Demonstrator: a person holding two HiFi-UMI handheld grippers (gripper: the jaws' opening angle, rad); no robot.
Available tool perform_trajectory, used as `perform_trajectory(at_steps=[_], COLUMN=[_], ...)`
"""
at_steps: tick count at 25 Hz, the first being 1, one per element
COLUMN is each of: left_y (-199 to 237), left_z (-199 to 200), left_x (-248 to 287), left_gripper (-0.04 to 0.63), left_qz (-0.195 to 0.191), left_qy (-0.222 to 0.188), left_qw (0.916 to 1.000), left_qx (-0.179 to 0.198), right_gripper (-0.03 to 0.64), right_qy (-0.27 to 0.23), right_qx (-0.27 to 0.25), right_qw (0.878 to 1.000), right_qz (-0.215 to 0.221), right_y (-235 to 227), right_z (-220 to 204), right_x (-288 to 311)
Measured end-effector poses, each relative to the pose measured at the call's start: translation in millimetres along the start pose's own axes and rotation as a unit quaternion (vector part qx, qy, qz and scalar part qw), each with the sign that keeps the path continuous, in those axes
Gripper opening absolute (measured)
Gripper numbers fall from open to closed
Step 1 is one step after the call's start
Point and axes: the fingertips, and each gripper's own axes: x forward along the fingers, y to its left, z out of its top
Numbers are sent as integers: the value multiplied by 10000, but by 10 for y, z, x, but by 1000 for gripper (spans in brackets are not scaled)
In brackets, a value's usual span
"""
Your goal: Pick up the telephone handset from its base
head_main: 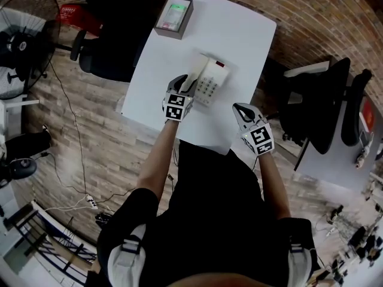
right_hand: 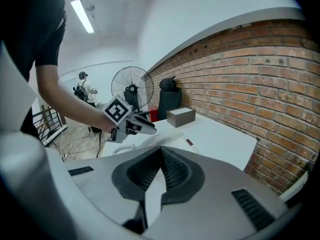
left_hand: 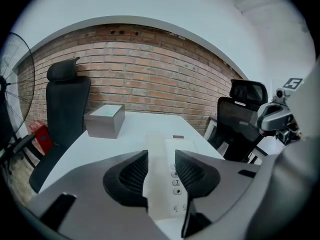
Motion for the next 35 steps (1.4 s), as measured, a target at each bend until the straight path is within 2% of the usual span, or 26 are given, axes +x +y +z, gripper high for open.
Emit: perform_trajectory(at_steps=[6,14,19,28,35], left_y=[-13,89,110,161,163], left_z=[-71,-158,-196,-348,-404], left_x=[192,427,521,629,709], left_gripper=[206,224,261,262,255], left_qz=[-18,313,255,294,293], left_qy=[239,472,585,896,890], left_qw=[9997,9984,9980,9955,9956], left_qx=[56,33,-9,-27,37], right_gripper=[-3,-3,-3,-3,-3], right_qy=[51,132,221,292,142], right_qx=[64,84,152,182,168], right_qw=[10000,9998,9995,9993,9995], right_qz=[-11,-75,-146,-154,-207], right_y=[-15,-79,-126,-151,-182], right_z=[-34,-55,-99,-152,-171], right_x=[21,12,-2,15,25])
